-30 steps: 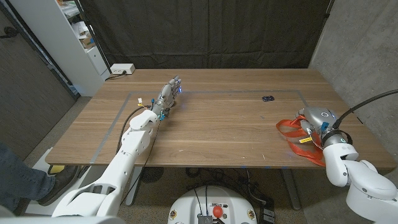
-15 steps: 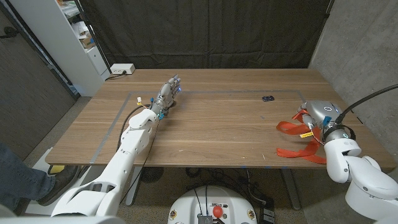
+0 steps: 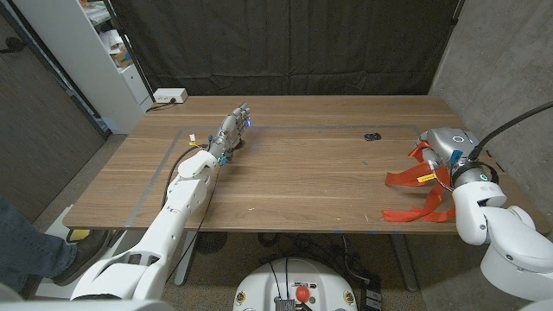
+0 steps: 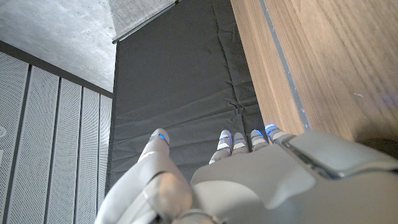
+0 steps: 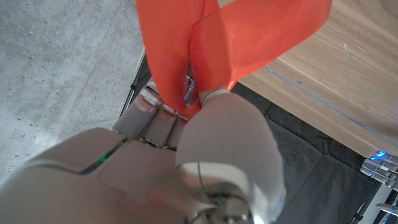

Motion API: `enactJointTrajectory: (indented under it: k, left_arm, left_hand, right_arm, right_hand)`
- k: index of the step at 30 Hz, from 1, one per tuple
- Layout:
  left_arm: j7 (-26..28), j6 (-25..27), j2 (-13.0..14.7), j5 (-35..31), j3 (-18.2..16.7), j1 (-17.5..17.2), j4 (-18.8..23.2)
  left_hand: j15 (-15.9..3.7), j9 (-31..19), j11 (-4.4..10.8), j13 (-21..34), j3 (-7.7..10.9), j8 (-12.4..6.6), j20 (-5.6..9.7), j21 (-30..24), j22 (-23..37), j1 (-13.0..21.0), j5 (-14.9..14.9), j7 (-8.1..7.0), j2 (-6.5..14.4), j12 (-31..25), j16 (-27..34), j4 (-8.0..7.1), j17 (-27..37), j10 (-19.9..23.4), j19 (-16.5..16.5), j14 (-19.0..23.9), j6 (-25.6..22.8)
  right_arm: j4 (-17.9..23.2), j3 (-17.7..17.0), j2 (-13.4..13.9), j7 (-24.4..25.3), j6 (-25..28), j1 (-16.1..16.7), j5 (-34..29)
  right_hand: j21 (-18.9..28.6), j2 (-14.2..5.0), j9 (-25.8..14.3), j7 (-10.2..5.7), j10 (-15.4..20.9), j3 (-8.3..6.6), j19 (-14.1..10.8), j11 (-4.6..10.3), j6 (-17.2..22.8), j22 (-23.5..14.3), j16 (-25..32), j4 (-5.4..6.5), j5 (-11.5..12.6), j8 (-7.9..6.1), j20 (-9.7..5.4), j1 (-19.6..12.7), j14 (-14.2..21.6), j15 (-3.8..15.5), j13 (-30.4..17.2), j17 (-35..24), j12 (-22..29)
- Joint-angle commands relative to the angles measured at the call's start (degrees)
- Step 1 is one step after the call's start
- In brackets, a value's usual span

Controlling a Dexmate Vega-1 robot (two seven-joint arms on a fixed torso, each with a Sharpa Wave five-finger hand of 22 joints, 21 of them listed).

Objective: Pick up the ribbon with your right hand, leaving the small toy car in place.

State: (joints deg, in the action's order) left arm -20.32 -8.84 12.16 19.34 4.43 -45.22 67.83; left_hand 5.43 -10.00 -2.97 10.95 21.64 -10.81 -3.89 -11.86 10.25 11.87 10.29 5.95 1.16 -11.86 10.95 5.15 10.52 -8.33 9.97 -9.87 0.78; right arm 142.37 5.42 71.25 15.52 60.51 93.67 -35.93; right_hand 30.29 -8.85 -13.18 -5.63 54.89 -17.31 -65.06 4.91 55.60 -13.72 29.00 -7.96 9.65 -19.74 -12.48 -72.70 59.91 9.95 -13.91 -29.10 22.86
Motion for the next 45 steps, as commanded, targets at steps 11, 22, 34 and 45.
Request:
enactJointTrajectory:
  k: [11,22,34,45]
  left_arm:
    - [-0.1,-0.18,-0.14,0.09,-0.26,-0.03,-0.01]
    - [-0.27,0.14,0.01,0.01,0.03,-0.29,0.55]
    - [0.77,1.2,0.84,0.11,-0.32,-2.18,3.88]
    - [1.6,1.63,1.47,0.54,-0.75,-3.68,6.01]
  left_hand:
    - [-0.06,-0.3,0.18,0.16,0.1,-0.15,-0.17,0.22,0.25,-0.08,0.06,0.06,0.59,-0.23,0.01,0.36,0.15,0.19,6.58,-1.58,-0.37]
    - [-0.1,-0.3,0.1,0.16,0.09,-0.14,-0.08,0.24,0.24,-0.1,0.06,0.14,0.65,-0.19,-0.02,0.43,0.15,0.1,6.6,-1.65,-0.42]
    - [-0.05,-0.3,0.15,0.16,0.08,-0.18,-0.1,0.26,0.24,-0.13,0.05,0.21,0.69,-0.18,-0.03,0.51,0.15,0.08,6.63,-1.7,-0.57]
    - [-0.06,-0.3,0.19,0.16,0.06,-0.11,-0.07,0.25,0.24,-0.16,0.05,0.2,0.72,-0.18,-0.01,0.58,0.14,0.07,6.58,-1.67,-0.48]
  right_arm:
    - [4.32,-9.43,-1.35,-4.6,1.65,4.57,-1.03]
    - [2.5,-19.43,-14.92,-2.37,-18.84,9.06,0.13]
    - [-2.37,-22.34,-23.76,-5.99,-38.31,3.53,0.55]
    - [-5.1,-22.54,-27.62,-10.37,-46.05,-1.3,-0.83]
  right_hand:
    - [1.17,0.08,-0.18,0.01,2.71,-0.05,-0.24,0.86,0.67,-0.28,-1.02,0.31,0.39,-0.13,-0.06,0.23,1.22,3.01,-0.08,-0.6,-0.11]
    - [1.58,0.1,-0.2,-0.1,2.7,0.03,0.0,1.28,0.72,-0.26,-1.33,0.4,0.4,-0.05,-0.06,0.33,1.41,2.96,-0.15,-0.84,-0.2]
    - [2.18,0.18,-0.25,-0.31,2.54,0.14,0.43,1.37,0.76,-0.26,-1.83,0.44,0.45,0.07,-0.08,0.37,1.48,2.95,-0.44,-1.19,-0.29]
    - [2.62,0.19,-0.29,-0.28,2.24,0.21,0.97,1.26,0.77,-0.27,-2.36,0.48,0.49,0.17,-0.11,0.41,1.31,2.95,-0.73,-1.46,-0.41]
